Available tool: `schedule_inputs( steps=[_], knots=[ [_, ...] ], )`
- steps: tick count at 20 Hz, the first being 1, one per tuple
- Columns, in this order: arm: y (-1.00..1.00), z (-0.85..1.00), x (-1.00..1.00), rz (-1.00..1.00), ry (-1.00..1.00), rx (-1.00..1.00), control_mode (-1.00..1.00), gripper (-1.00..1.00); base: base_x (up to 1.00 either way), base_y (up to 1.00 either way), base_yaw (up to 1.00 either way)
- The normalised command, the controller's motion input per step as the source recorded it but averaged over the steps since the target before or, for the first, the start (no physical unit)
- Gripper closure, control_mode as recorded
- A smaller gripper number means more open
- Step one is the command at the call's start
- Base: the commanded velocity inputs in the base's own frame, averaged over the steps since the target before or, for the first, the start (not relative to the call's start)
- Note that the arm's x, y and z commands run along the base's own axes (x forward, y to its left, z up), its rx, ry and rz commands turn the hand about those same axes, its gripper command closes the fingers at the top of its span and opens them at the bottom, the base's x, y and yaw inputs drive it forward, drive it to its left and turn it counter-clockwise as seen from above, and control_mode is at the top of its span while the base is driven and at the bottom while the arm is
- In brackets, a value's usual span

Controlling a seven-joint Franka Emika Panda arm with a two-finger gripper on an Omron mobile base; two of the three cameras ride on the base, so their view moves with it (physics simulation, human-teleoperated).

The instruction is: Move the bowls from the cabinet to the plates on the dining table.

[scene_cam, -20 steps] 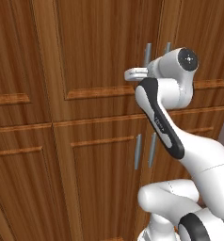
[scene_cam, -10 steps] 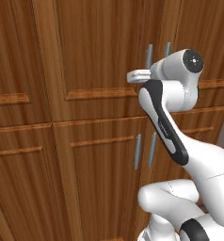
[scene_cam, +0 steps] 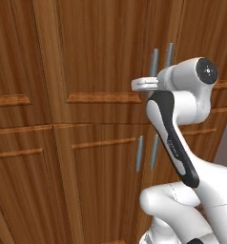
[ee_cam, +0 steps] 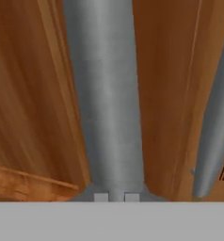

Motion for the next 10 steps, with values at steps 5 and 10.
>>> schedule_inputs(
  steps=[5,10],
  knots=[
    [0.61,0.0,-0.38,0.0,0.0,-0.08,-1.0,1.0,0.0,0.0,0.0],
    [0.53,0.0,-0.31,-0.02,0.0,-0.11,-1.0,1.0,0.0,0.0,0.0]
  ],
)
